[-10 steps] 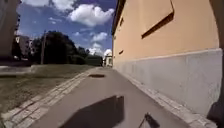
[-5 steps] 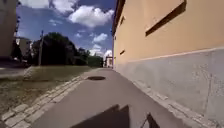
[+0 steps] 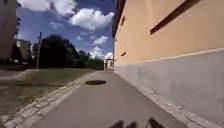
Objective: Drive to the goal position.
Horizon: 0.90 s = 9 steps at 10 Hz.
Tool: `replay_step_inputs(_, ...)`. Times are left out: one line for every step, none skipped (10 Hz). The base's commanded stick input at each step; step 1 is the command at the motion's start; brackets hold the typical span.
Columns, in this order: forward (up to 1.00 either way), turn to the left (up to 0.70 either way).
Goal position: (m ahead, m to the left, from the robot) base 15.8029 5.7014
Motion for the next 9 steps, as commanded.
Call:
replay_step_inputs(0.85,0.22)
replay_step_inputs(0.85,0.34)
replay_step_inputs(0.85,0.34)
replay_step_inputs(0.85,0.34)
replay_step_inputs(0.85,0.14)
replay_step_inputs(0.85,0.0)
replay_step_inputs(0.85,0.0)
replay_step_inputs(0.85,0.0)
replay_step_inputs(0.85,0.0)
